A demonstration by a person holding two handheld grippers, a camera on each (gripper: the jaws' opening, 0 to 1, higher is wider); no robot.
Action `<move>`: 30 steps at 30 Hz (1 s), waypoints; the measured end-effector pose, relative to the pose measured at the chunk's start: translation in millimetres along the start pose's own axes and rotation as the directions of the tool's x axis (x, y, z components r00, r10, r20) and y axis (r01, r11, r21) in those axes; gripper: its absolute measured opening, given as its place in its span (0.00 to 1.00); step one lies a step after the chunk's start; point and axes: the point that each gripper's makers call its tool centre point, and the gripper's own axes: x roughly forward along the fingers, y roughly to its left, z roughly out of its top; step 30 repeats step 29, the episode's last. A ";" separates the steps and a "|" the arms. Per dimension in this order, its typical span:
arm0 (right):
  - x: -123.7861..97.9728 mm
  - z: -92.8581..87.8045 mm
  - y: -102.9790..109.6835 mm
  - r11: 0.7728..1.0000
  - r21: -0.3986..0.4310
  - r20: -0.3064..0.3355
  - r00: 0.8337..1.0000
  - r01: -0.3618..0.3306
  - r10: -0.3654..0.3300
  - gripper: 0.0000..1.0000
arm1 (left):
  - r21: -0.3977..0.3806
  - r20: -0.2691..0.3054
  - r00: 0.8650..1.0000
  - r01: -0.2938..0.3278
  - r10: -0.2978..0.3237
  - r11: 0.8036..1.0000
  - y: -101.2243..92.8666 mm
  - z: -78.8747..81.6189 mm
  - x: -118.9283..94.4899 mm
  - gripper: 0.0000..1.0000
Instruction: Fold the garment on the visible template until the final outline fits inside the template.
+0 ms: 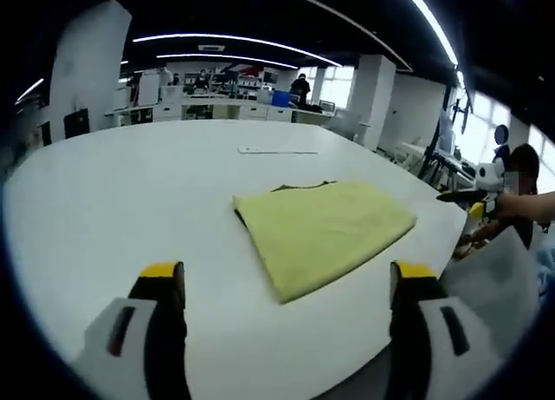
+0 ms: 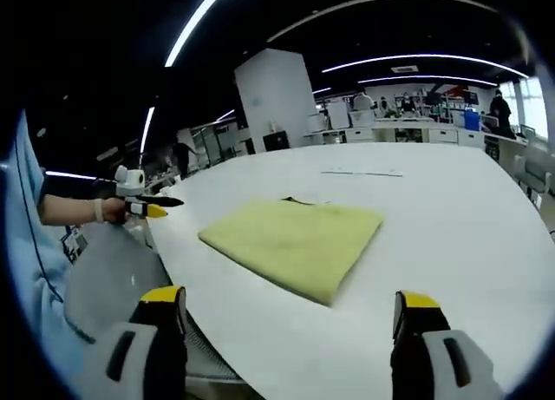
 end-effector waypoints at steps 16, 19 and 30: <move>5.0 0.0 17.7 1.000 0.021 0.034 0.999 -0.003 0.003 1.00 | -0.104 0.060 0.998 -0.011 0.018 0.994 7.8 6.2 -7.7 0.96; 4.6 2.6 18.9 0.999 0.039 0.043 0.999 0.001 -0.003 1.00 | -0.111 0.060 0.998 -0.017 0.024 0.994 7.5 5.3 -7.7 0.94; -1.7 12.6 23.9 0.998 0.065 0.058 0.998 0.012 -0.016 1.00 | -0.129 0.000 0.999 -0.035 0.036 0.991 5.7 -7.9 -3.1 0.94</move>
